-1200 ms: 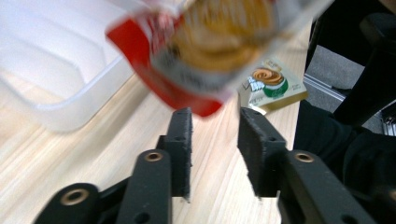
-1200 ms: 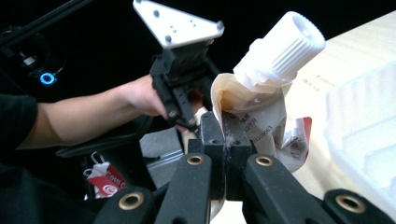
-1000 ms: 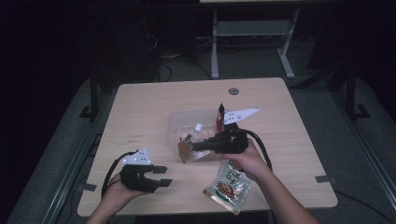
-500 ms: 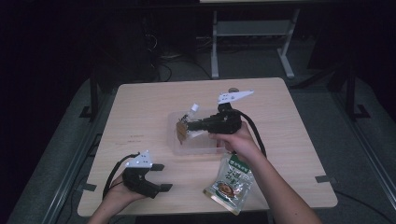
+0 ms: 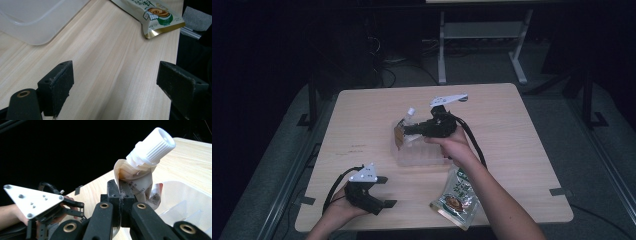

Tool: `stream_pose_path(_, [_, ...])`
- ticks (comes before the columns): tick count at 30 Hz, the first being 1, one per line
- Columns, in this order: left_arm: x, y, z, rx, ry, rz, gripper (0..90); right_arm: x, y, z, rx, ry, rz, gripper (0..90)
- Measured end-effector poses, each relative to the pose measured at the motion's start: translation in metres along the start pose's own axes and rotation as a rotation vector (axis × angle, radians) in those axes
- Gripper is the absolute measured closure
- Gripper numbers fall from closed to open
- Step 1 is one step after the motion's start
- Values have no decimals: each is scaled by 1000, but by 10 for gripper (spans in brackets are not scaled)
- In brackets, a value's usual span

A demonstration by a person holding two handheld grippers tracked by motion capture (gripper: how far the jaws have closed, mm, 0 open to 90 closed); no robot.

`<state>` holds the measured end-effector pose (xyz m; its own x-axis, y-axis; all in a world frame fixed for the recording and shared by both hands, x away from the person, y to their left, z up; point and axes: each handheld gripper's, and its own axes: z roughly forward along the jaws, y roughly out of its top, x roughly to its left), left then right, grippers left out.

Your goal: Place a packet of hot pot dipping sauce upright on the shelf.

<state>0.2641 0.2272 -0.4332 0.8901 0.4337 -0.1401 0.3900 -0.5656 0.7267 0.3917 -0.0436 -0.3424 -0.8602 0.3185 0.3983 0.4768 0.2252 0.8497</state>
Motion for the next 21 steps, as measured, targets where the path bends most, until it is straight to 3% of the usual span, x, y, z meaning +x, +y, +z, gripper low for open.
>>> stream_pose_path(12, [-1, 0, 1, 12, -11, 20, 143, -7, -9, 21, 44, -57, 27, 891])
stream_pose_path(21, [-1, -1, 2, 17, -20, 20, 143, -10, -14, 32, 71, -71, 44, 883])
